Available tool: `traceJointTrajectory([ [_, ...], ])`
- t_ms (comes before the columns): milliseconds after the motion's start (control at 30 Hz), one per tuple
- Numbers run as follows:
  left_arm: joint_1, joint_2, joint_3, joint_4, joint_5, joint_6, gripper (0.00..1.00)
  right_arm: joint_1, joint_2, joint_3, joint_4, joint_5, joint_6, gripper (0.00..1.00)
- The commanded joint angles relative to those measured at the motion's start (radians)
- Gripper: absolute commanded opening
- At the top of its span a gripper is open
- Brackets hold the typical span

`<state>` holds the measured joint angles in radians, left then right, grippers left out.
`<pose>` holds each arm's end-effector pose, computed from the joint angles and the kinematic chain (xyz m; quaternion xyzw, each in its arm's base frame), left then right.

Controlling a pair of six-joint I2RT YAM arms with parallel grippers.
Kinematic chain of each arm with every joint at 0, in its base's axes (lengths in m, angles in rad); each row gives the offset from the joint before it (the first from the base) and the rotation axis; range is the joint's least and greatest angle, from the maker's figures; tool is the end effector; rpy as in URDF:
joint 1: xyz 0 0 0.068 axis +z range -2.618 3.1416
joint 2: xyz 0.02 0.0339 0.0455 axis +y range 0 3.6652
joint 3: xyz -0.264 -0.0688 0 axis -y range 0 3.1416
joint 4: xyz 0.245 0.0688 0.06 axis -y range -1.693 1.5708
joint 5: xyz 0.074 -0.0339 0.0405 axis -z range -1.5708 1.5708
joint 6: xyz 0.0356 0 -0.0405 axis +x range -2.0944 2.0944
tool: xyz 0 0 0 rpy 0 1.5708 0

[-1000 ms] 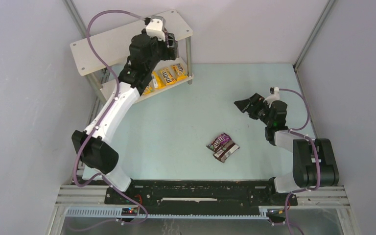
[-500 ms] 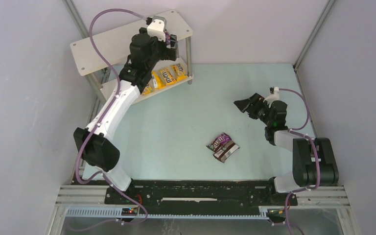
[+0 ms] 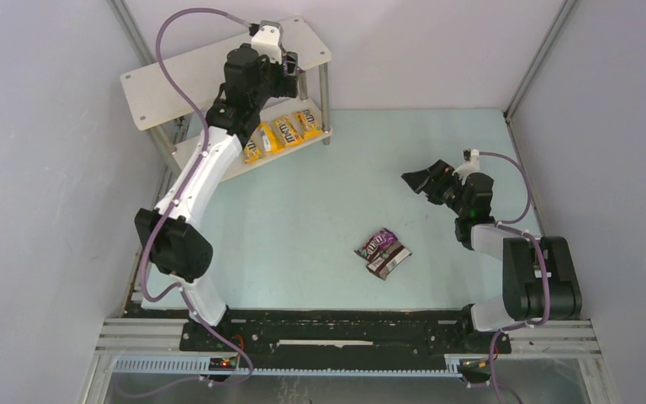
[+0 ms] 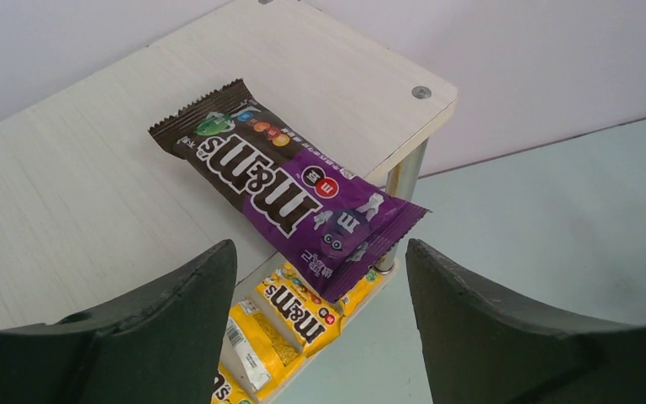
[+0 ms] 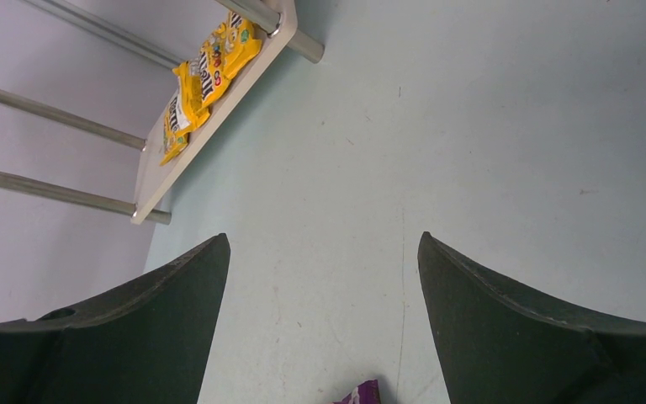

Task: Place and organize the candy bags onto the shelf

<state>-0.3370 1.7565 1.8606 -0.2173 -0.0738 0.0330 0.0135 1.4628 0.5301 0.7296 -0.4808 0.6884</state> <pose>0.3925 -0.1347 0.4457 0.1130 0.7373 -0.0736 0.6620 0.2888 0.0204 0.1936 0.1073 0.7602 0.3843 0.5128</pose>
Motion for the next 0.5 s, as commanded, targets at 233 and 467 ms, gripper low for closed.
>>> traceJointTrajectory([
  [233,0.036,0.056,0.098,-0.020,0.064,-0.060,0.83,-0.006,0.007,0.001,0.037,-0.006,0.008,0.91],
  [467,0.051,0.094,0.136,-0.037,0.096,-0.070,0.82,-0.006,0.022,0.001,0.060,-0.016,0.020,0.90],
])
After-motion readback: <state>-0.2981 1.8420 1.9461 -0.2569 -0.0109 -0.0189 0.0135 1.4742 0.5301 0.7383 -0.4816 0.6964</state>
